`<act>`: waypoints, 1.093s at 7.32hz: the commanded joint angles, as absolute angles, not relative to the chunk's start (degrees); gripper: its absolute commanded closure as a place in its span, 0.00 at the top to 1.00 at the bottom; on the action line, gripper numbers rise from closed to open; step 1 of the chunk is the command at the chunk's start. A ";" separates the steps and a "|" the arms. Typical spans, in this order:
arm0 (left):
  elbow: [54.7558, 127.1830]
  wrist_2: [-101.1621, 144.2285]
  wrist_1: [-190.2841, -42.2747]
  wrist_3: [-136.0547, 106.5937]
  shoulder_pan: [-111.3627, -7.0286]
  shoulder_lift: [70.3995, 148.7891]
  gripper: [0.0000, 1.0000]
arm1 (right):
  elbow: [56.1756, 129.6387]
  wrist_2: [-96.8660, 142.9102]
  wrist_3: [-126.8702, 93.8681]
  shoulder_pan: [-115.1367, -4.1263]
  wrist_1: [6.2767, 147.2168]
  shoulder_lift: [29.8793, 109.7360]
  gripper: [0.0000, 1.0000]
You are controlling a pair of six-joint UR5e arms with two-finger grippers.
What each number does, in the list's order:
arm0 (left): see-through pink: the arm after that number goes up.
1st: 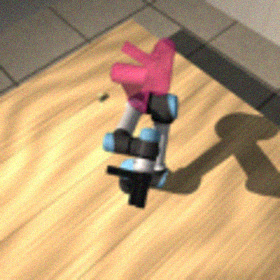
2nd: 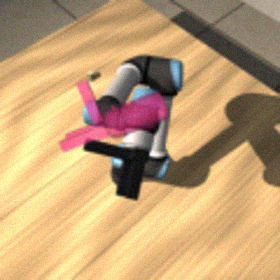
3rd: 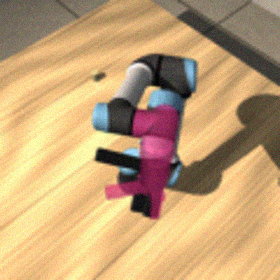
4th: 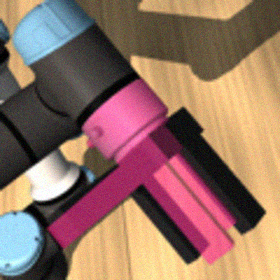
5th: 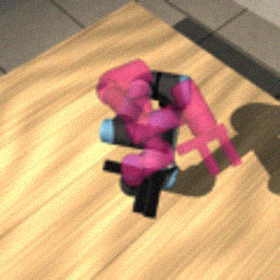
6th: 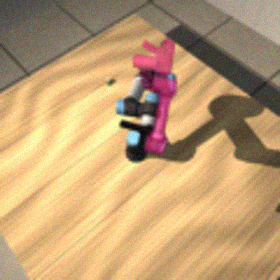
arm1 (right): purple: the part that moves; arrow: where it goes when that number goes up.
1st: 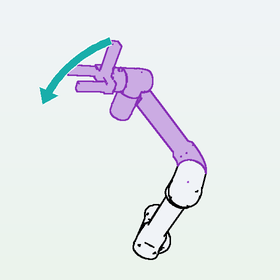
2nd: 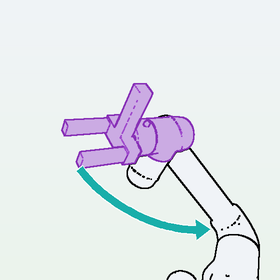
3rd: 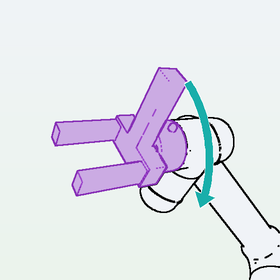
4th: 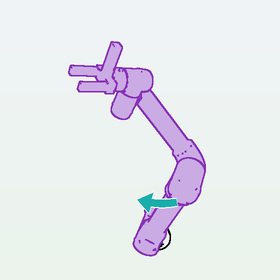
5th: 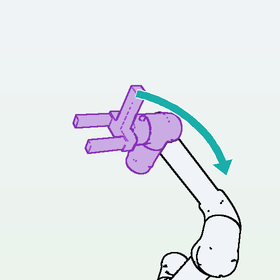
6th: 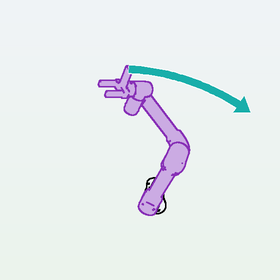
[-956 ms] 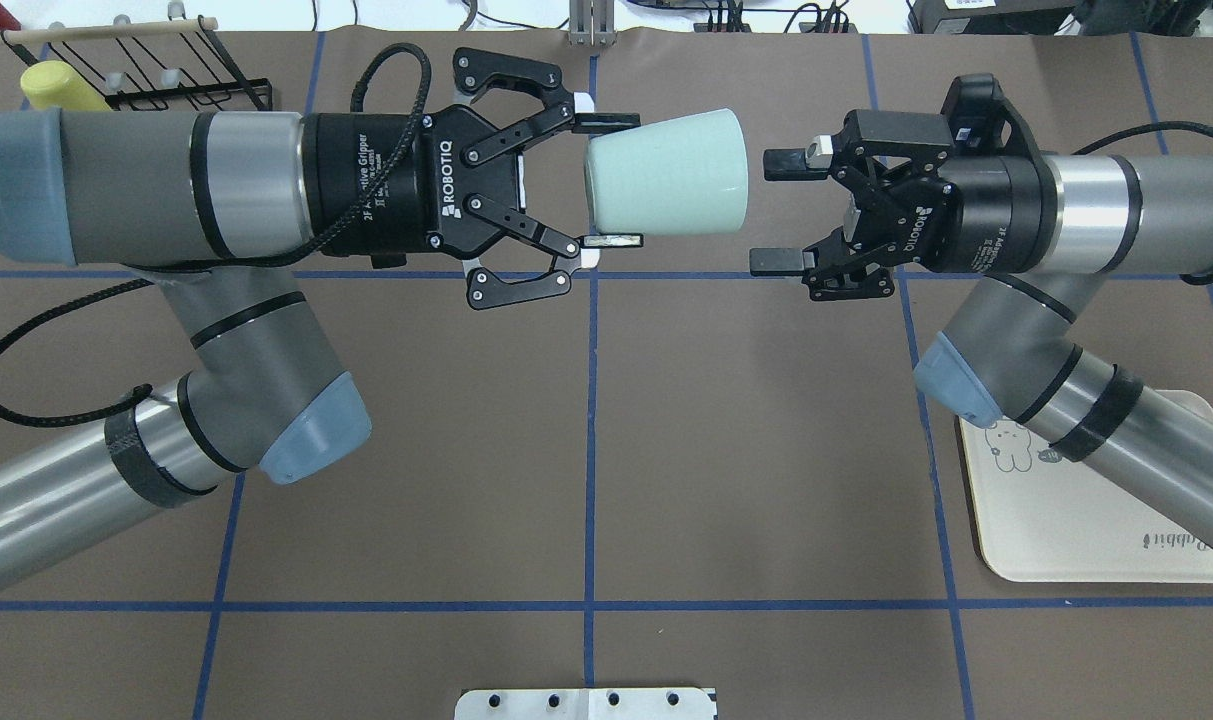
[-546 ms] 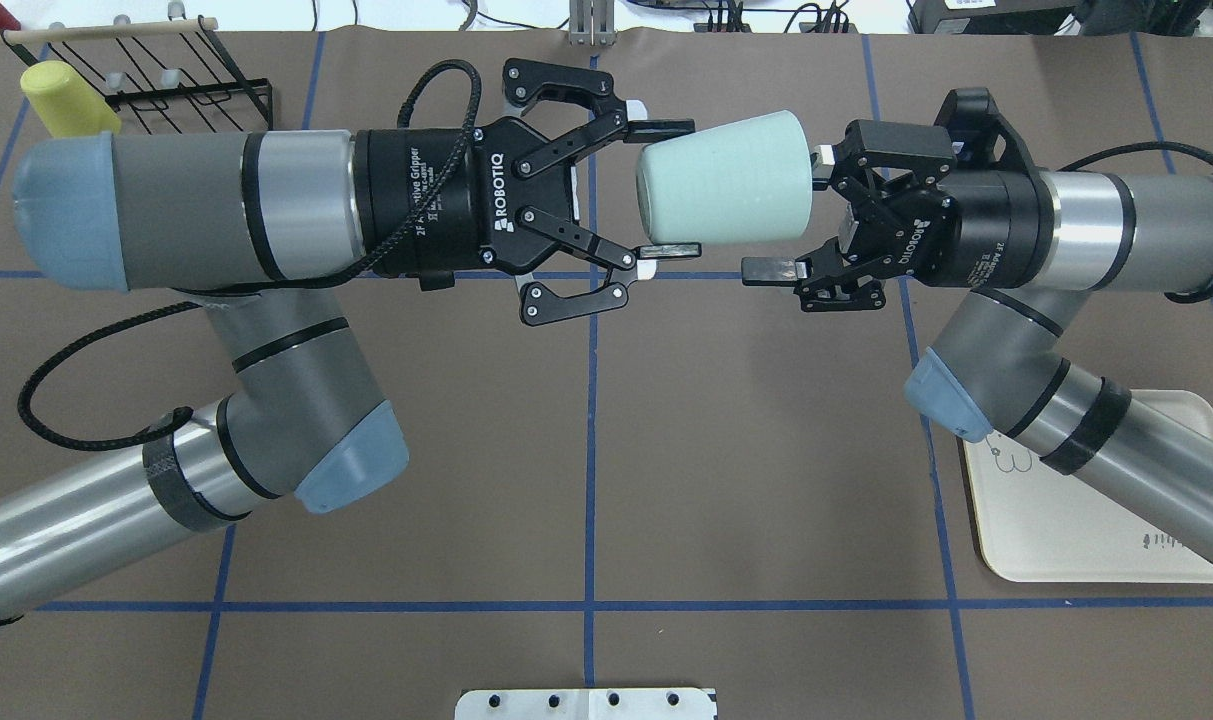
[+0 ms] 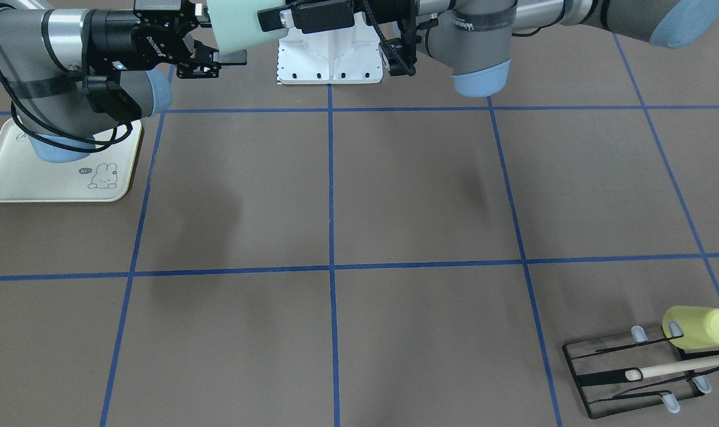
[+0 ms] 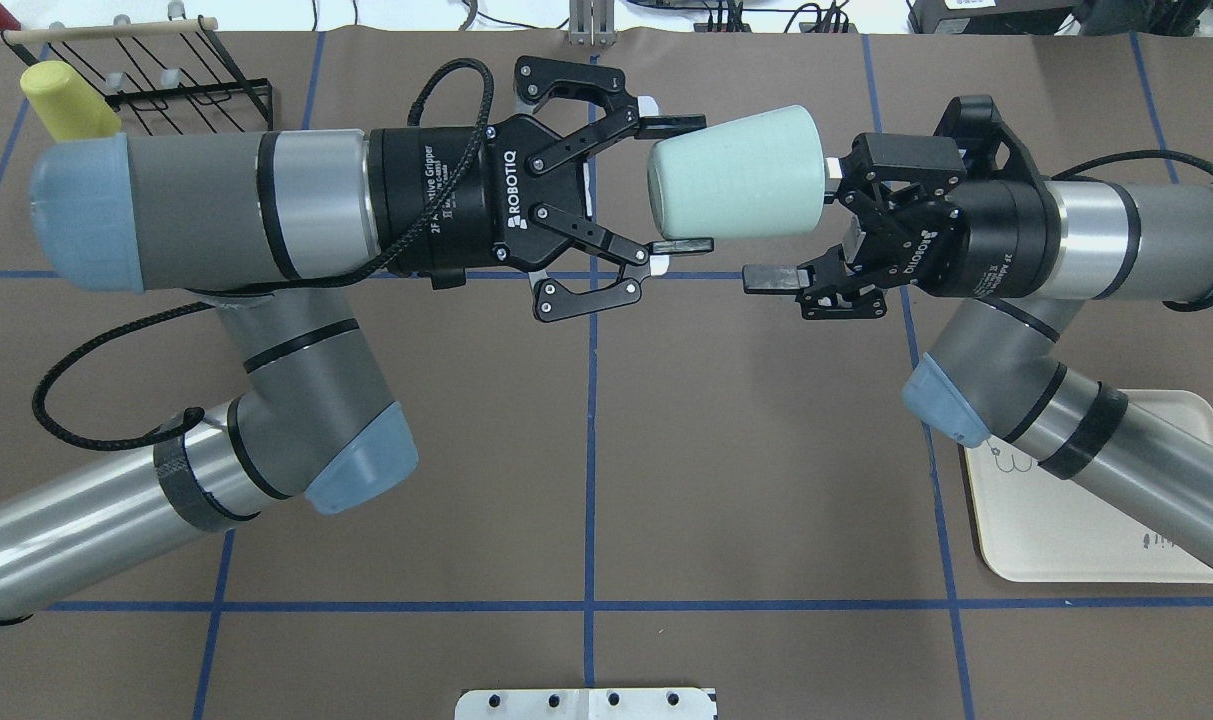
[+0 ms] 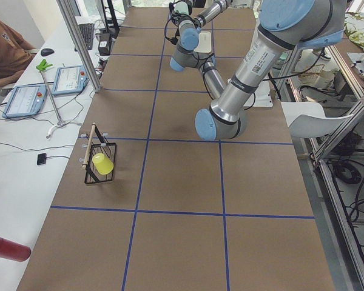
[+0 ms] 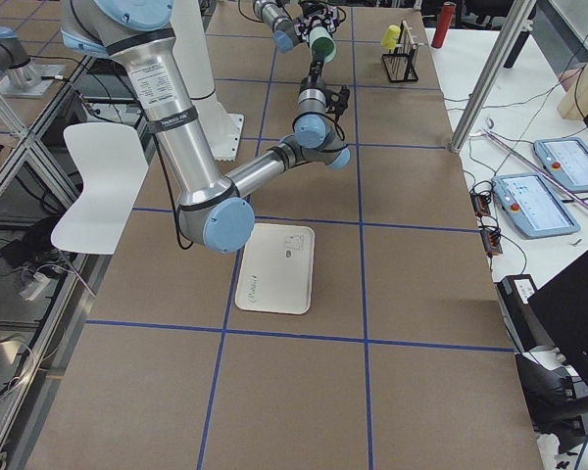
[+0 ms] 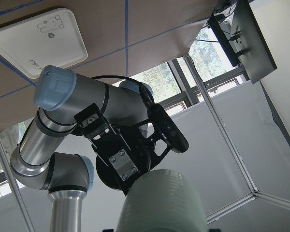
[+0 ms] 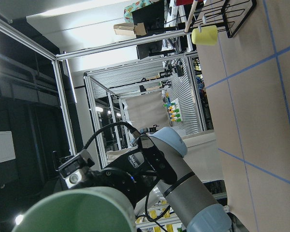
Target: Left arm grabs green cup and hands to right arm on tray
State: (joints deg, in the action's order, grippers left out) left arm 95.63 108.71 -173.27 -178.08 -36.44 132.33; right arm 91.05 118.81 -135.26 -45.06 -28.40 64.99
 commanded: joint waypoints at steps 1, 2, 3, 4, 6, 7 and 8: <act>94.92 108.63 -173.32 -178.07 -36.30 132.63 0.00 | 91.05 118.57 -135.26 -45.00 -29.87 65.04 0.52; 94.66 108.55 -173.32 -178.07 -35.86 132.80 0.00 | 91.05 118.56 -135.26 -44.91 -29.97 65.04 0.49; 94.48 107.85 -173.32 -178.07 -35.42 132.98 0.00 | 91.05 118.56 -135.26 -44.91 -30.41 65.13 0.43; 94.48 107.75 -173.49 -178.07 -34.98 132.89 0.00 | 90.97 118.56 -135.26 -44.91 -30.67 65.21 0.31; 94.22 107.67 -173.58 -177.89 -34.63 132.72 0.97 | 90.97 118.48 -135.26 -44.91 -30.76 65.21 0.00; 94.22 107.67 -173.24 -177.72 -34.63 132.80 1.00 | 90.62 117.87 -135.26 -44.74 -31.54 65.30 0.00; 94.57 107.75 -173.23 -177.71 -34.63 132.72 1.00 | 89.48 116.99 -135.26 -44.48 -33.81 65.74 0.00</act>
State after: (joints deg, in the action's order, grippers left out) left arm 94.34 107.70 -173.35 -177.80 -34.68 132.77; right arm 90.50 117.91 -135.26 -44.74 -31.74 65.37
